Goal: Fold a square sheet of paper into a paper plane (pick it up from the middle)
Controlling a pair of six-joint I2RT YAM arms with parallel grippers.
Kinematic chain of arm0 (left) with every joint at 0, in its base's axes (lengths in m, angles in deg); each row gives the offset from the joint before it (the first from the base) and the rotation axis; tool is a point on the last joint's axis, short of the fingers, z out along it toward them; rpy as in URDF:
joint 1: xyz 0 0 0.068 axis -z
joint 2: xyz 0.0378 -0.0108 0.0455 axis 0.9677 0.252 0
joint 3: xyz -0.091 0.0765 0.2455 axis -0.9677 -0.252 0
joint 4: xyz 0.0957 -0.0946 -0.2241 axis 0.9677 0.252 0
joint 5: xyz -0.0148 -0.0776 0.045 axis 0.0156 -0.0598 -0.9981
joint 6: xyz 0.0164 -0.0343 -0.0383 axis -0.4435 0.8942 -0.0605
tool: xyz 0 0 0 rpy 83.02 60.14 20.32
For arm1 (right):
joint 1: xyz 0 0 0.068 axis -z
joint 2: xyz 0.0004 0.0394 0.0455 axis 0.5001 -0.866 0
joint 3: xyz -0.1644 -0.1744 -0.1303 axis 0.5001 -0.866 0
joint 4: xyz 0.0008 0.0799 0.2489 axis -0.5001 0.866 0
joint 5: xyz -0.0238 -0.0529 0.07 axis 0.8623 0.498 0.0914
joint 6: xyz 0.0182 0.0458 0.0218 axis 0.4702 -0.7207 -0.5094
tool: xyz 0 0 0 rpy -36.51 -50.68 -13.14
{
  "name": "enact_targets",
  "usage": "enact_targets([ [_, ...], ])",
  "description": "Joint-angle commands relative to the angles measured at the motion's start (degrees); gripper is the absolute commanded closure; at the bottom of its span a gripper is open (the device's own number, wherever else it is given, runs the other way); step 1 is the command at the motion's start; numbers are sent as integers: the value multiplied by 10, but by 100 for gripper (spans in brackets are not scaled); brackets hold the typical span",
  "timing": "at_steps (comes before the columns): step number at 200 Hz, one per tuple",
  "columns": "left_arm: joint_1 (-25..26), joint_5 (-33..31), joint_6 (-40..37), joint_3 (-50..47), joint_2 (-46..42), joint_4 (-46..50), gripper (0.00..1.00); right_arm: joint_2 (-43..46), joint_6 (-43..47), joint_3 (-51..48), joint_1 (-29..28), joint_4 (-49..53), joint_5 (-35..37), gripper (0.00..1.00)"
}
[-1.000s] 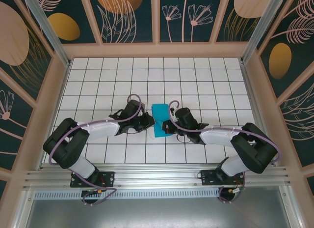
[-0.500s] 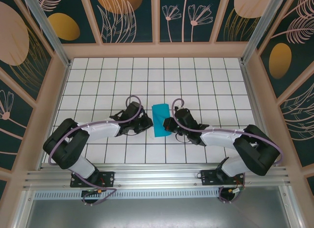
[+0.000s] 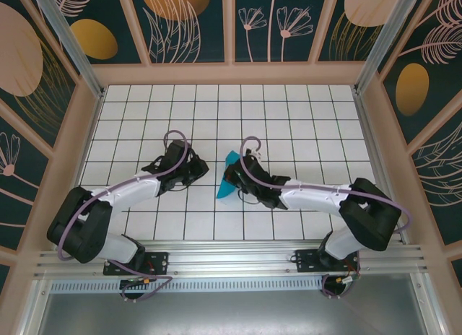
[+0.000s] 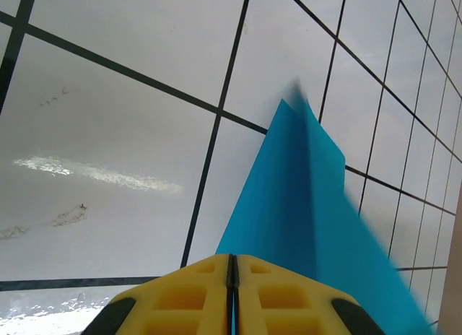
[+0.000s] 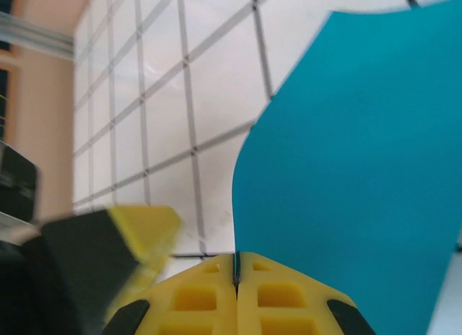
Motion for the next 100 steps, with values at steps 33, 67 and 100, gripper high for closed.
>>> enact_targets([
  [33, -2, 42, -19, -33, -17, -28, 86, -55, -11, 37, -13, 60, 12, 100],
  [67, -1, 89, -13, -46, 0, -62, 86, -67, -24, 28, -25, 63, 5, 100],
  [100, -1, 140, -22, -50, 27, -73, 87, -65, -36, 3, -27, 55, 1, 100],
])
